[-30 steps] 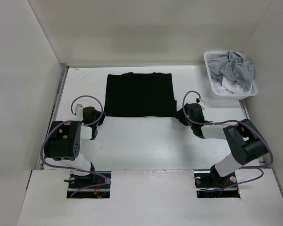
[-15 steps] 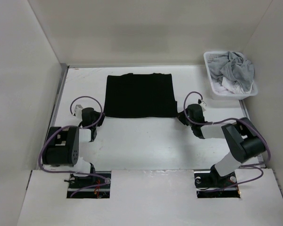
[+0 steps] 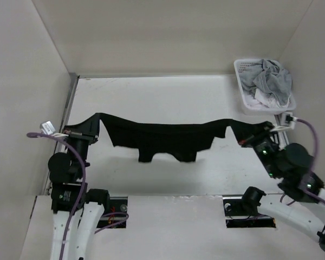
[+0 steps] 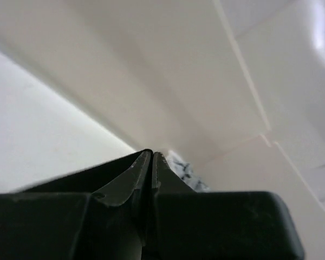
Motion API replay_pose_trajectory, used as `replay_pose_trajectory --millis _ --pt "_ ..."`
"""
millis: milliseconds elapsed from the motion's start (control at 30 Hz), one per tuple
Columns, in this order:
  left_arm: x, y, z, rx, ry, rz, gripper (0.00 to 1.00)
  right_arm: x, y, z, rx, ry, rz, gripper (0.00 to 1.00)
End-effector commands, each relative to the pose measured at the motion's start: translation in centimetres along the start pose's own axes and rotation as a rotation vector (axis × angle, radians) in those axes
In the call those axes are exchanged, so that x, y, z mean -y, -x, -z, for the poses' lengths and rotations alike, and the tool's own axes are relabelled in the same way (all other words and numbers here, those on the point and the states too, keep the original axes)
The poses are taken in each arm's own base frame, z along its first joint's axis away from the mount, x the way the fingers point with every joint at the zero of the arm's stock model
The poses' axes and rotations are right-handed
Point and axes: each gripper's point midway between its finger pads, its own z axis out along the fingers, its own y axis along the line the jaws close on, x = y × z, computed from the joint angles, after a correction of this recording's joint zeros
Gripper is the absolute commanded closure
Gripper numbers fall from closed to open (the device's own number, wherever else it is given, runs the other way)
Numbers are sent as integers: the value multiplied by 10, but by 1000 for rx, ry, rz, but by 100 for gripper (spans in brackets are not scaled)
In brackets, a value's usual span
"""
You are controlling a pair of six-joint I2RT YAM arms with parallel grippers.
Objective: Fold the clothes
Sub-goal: Fold the tank top
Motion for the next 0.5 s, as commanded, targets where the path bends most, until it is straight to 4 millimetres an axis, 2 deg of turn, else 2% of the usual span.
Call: replay_pose_trajectory --millis 0,67,133,233,333,400,467 --pt "2 -6 23 -91 65 -50 100 20 15 32 -32 -139 133 98" --pt "7 -4 22 -96 63 -49 100 7 19 36 -42 -99 140 98" --pt "3 -10 16 -122 84 -48 100 0 13 30 -58 -88 183 97" --pt "-21 -29 -1 -171 154 -62 100 7 -6 5 -80 -133 244 97" --pt "-60 -54 -26 -217 237 -72 100 31 -36 -37 -138 -146 236 98" --pt "-88 -72 -43 -243 301 -72 100 61 -56 -73 -199 -158 179 98" --pt "-120 -84 -69 -242 372 -80 99 95 -66 -112 -236 -179 109 98"
